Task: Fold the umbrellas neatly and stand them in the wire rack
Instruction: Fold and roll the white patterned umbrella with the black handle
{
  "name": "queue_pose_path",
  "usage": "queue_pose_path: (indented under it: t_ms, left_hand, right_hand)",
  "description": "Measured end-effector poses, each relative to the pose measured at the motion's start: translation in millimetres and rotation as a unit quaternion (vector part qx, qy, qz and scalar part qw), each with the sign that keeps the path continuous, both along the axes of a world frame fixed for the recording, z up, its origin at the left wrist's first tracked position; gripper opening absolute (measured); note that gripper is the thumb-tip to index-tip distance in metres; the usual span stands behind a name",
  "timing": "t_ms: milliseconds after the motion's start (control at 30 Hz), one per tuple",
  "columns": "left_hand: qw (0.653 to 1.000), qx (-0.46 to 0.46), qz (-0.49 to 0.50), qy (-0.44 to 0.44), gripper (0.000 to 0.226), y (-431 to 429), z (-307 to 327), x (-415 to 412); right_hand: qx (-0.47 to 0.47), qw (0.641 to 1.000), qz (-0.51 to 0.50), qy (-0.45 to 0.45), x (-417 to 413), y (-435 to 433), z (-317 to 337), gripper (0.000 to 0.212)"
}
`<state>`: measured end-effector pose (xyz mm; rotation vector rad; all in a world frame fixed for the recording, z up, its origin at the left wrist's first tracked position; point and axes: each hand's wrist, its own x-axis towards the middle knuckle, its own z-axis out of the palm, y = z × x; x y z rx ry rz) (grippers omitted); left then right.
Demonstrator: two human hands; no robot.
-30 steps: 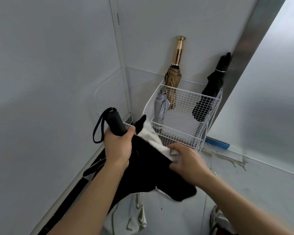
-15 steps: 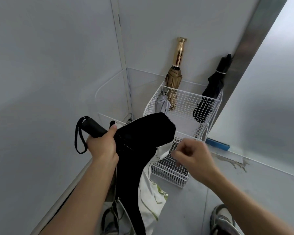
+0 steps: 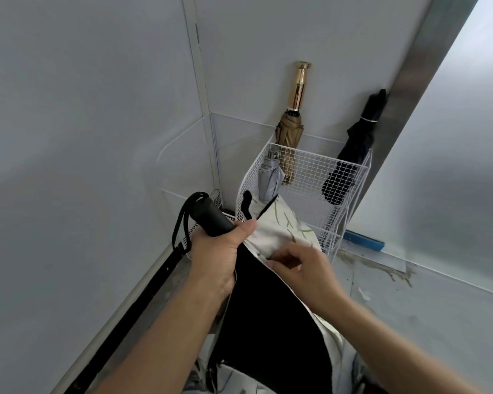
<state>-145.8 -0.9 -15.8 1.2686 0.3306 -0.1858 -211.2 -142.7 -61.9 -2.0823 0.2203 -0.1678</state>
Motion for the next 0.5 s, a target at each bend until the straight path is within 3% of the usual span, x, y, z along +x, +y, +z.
queue_pose_path:
  t_ms: [33,133,200,267,367,500]
  left_hand:
    - [1.0,0.014,0.009,-0.003,0.024,1,-2,1]
    - [0.999,0.027,0.035,0.003,0.024,5,-1,2]
    - [0.999,-0.003,0.024,0.029,0.026,8,5,-1]
    - [0.997,-0.042,-0.016,0.06,0.025,10,9,-6]
    - [0.989,-0.082,-0.109,0.05,0.028,10,13,-14]
    - [0.968,0.022,-0.227,-0.107,0.028,16,23,-15]
  right_hand:
    - [-0.007,1.0,0.005,-0.001,-1,1,2,0.023]
    - [-0.069,0.994,0.074,0.049,-5,1,7,0.085]
    - [-0.165,0.973,0.123,0.101,-5,-1,9,0.103]
    - [-0.21,0.955,0.146,0.147,-4,-1,8,0.09]
    - [-0.147,0.961,0.142,0.184,-2,-3,6,0.046]
    - [0.0,0.96,0.167,0.224,3,-19,8,0.021]
